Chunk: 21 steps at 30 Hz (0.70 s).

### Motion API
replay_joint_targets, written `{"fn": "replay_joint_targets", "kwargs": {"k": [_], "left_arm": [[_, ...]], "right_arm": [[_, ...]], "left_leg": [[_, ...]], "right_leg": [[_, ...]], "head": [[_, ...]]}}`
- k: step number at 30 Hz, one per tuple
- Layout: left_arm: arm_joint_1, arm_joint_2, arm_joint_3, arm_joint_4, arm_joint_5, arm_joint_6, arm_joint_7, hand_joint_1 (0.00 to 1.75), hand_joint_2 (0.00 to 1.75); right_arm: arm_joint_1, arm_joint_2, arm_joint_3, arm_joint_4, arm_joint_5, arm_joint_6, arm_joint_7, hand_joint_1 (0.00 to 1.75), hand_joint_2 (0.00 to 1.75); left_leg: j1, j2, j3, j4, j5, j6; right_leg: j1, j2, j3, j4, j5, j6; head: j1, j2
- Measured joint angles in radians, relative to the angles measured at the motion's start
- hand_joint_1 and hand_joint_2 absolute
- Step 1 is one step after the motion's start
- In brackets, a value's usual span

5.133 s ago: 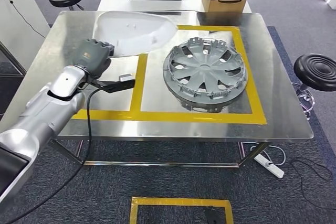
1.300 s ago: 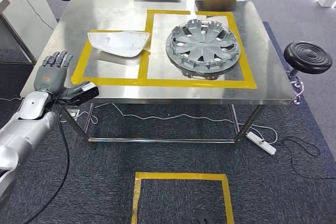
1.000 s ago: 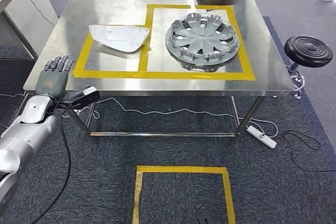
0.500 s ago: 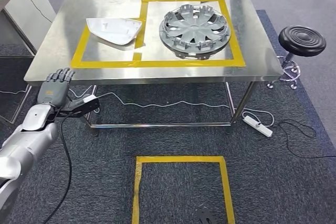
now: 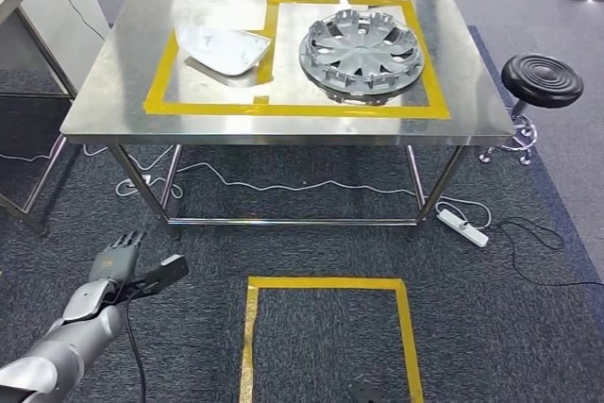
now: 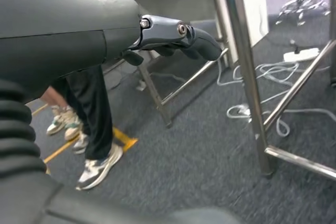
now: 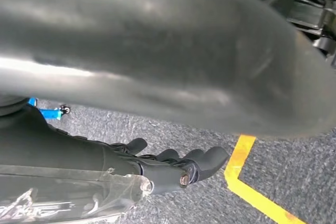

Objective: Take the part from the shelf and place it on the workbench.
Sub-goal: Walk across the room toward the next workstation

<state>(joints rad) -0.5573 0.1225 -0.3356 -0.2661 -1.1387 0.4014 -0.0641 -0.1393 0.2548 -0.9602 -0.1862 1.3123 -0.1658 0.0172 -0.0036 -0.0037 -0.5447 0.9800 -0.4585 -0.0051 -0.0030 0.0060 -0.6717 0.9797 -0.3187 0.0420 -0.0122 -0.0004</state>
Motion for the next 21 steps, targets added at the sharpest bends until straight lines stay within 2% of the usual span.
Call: {"fn": "replay_joint_targets", "kwargs": {"k": [5, 11, 15, 18, 21], "left_arm": [[0.023, -0.006, 0.026, 0.007, 0.029, -0.049, 0.012, 0.0, 1.75], [0.154, -0.036, 0.092, 0.019, 0.094, -0.108, 0.021, 0.0, 1.75], [0.237, -0.051, 0.141, 0.031, 0.137, -0.199, 0.092, 0.0, 0.0], [0.303, -0.06, 0.184, 0.041, 0.177, -0.269, 0.182, 0.0, 0.0], [0.365, -0.066, 0.232, 0.049, 0.221, -0.296, 0.25, 0.0, 0.0]], "right_arm": [[0.001, 0.0, 0.0, 0.0, 0.002, 0.002, 0.003, 0.0, 0.0], [0.006, 0.0, 0.0, 0.0, -0.011, 0.01, 0.006, 0.0, 0.0], [0.009, 0.0, 0.0, 0.0, -0.018, 0.03, 0.008, 0.0, 0.0], [0.011, 0.0, 0.0, 0.0, -0.01, 0.045, 0.015, 0.0, 0.0], [0.011, 0.0, 0.0, 0.0, 0.003, 0.053, 0.025, 0.0, 0.0]], "left_leg": [[0.001, 0.001, -0.004, 0.0, 0.001, -0.001], [0.002, 0.002, -0.007, 0.0, 0.002, -0.004], [0.002, 0.002, -0.009, 0.0, 0.002, -0.004], [0.003, 0.002, -0.01, 0.0, 0.002, -0.005], [0.003, 0.002, -0.01, 0.0, 0.003, -0.005]], "right_leg": [[0.0, 0.002, -0.005, 0.0, 0.002, 0.001], [0.001, 0.004, -0.011, 0.002, 0.001, 0.0], [0.001, 0.005, -0.012, 0.002, 0.001, 0.0], [0.001, 0.004, -0.013, 0.002, 0.002, 0.0], [0.001, 0.004, -0.013, 0.002, 0.002, 0.0]], "head": [[0.0, 0.0], [0.0, 0.0], [0.0, 0.0], [0.0, 0.0], [0.0, 0.0]]}}
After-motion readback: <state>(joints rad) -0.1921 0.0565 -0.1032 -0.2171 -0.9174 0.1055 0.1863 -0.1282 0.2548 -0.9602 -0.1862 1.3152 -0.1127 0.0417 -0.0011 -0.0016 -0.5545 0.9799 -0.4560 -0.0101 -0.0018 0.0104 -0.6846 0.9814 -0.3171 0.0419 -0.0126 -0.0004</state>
